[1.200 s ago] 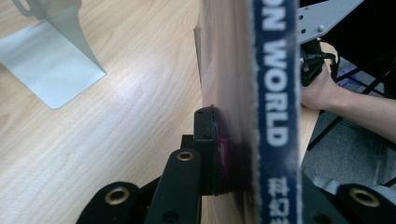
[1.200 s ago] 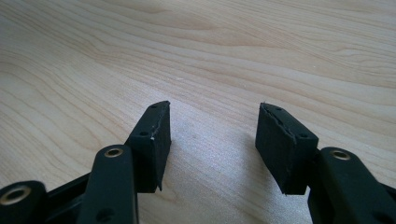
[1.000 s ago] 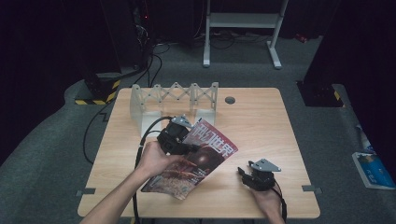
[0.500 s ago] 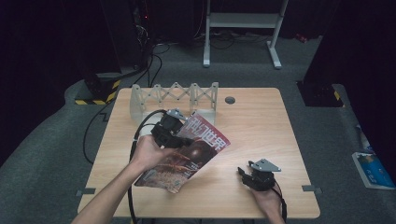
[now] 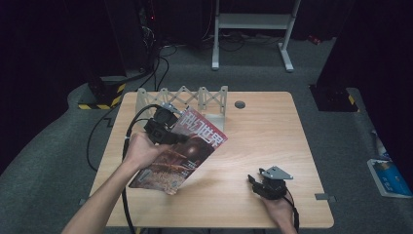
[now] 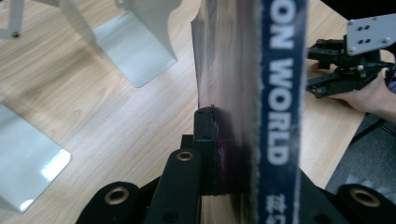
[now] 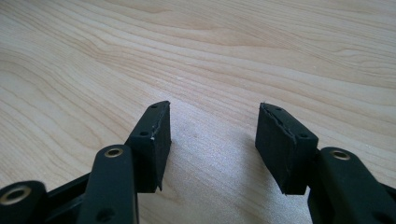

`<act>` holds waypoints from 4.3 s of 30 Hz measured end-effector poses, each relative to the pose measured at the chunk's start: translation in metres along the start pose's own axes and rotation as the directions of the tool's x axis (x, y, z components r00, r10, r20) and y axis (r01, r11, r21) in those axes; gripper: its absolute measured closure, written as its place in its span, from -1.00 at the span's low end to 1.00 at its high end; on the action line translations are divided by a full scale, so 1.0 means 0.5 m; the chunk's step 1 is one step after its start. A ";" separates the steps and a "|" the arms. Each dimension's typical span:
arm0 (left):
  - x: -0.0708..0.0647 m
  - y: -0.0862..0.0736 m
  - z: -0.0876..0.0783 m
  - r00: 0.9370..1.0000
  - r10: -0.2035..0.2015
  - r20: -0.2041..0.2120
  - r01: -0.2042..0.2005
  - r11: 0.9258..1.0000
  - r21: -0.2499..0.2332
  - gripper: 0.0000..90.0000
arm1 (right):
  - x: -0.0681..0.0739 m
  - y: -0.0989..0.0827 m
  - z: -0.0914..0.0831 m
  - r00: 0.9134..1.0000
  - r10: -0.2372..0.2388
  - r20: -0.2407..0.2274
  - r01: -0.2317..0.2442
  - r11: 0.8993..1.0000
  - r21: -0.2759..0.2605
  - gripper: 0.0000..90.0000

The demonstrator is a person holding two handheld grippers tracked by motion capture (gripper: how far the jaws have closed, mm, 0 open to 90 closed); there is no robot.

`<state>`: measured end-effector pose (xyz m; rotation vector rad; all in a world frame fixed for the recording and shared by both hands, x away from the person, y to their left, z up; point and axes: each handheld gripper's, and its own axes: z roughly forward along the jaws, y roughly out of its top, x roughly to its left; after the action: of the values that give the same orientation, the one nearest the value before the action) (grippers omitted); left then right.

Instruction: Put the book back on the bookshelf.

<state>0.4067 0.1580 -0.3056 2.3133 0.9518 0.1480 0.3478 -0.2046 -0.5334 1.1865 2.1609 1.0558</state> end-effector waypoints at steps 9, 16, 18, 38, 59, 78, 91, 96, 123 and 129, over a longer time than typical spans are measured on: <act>0.028 0.009 -0.012 0.999 -0.032 -0.030 0.032 0.999 0.026 0.86 | 0.000 0.000 0.000 1.000 0.000 -0.001 0.000 1.000 0.000 0.01; 0.054 0.012 -0.016 0.997 -0.061 -0.049 0.064 0.997 0.052 0.86 | 0.000 0.000 0.000 1.000 -0.002 0.000 0.002 1.000 0.000 0.01; 0.061 0.013 -0.017 0.996 -0.066 -0.056 0.070 0.996 0.062 0.86 | -0.001 0.000 0.000 1.000 -0.003 -0.001 0.003 1.000 0.000 0.01; 0.122 0.020 -0.031 0.987 -0.115 -0.114 0.129 0.984 0.126 0.85 | -0.001 0.000 0.000 1.000 0.000 0.000 0.000 1.000 0.001 0.01; 0.194 0.024 -0.039 0.968 -0.197 -0.155 0.222 0.961 0.166 0.84 | -0.001 0.000 0.001 1.000 0.000 0.000 0.000 1.000 -0.001 0.00; 0.241 0.014 -0.056 0.945 -0.277 -0.176 0.296 0.951 0.089 0.85 | -0.002 0.000 0.002 1.000 -0.002 0.000 0.002 1.000 -0.003 0.00; 0.251 0.010 -0.071 0.933 -0.302 -0.194 0.307 0.952 -0.003 0.86 | -0.002 0.001 0.001 1.000 -0.003 0.000 0.003 1.000 0.000 -0.01; 0.254 0.007 -0.078 0.927 -0.318 -0.199 0.314 0.948 -0.049 0.86 | -0.001 0.000 0.001 1.000 0.001 0.001 -0.001 1.000 -0.001 -0.01; 0.270 -0.020 -0.116 0.868 -0.396 -0.300 0.331 0.912 -0.244 0.86 | 0.000 0.000 0.003 1.000 0.011 0.007 -0.011 1.000 -0.008 -0.05; 0.279 -0.035 -0.104 0.847 -0.416 -0.332 0.332 0.900 -0.281 0.86 | 0.001 -0.001 0.003 1.000 0.009 0.010 -0.009 1.000 -0.009 -0.05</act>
<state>0.4815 0.2871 -0.2920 1.8868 1.4924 0.5293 0.3483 -0.2036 -0.5346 1.1963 2.1432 1.0602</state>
